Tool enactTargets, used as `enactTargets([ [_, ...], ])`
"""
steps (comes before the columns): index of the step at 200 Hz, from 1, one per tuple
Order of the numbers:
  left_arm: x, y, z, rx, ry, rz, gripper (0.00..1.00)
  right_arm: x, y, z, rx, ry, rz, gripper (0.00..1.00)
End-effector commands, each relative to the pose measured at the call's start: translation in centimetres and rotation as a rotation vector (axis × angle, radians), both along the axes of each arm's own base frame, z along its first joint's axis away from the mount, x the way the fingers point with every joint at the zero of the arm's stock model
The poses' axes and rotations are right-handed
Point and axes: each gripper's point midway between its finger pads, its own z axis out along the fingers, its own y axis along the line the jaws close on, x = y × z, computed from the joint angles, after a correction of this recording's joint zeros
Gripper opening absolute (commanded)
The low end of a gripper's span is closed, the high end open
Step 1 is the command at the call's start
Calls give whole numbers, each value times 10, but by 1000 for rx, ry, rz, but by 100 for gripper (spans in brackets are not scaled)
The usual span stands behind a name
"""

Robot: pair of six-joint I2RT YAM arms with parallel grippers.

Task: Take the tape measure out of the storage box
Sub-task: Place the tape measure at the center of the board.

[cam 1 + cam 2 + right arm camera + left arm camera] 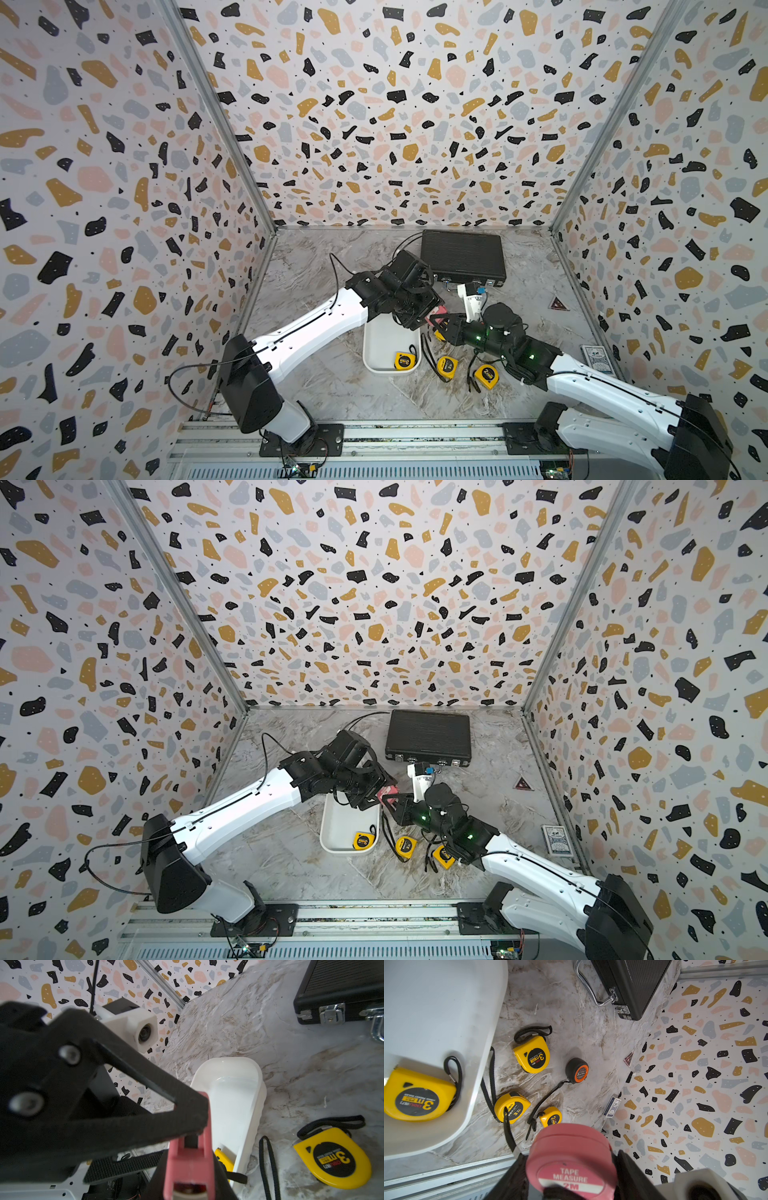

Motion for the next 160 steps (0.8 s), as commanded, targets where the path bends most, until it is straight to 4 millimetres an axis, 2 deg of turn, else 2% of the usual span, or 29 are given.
enactTargets([
  [1, 1, -6, 6, -40, -17, -9, 18, 6, -6, 3, -5, -13, -28, 13],
  [11, 2, -6, 4, -39, -16, -7, 40, 9, -8, 2, -2, -5, -37, 12],
  [29, 4, 3, 1, -4, -33, 10, 71, 17, -13, 1, 8, 14, -51, 11],
  [38, 5, 11, 3, 23, -53, 22, 83, 21, -15, 0, 15, 24, -61, 11],
  [53, 9, 27, 5, 72, -90, 44, 99, 29, -17, -4, 34, 50, -70, 11],
  [81, 9, 59, 7, 160, -129, 66, 100, 46, -12, -11, 63, 92, -76, 11],
  [110, 2, 85, -2, 220, -131, 88, 100, 65, -6, -27, 81, 148, -103, 10],
  [160, -15, 112, -15, 260, -113, 114, 100, 98, -1, -58, 109, 227, -178, 10],
])
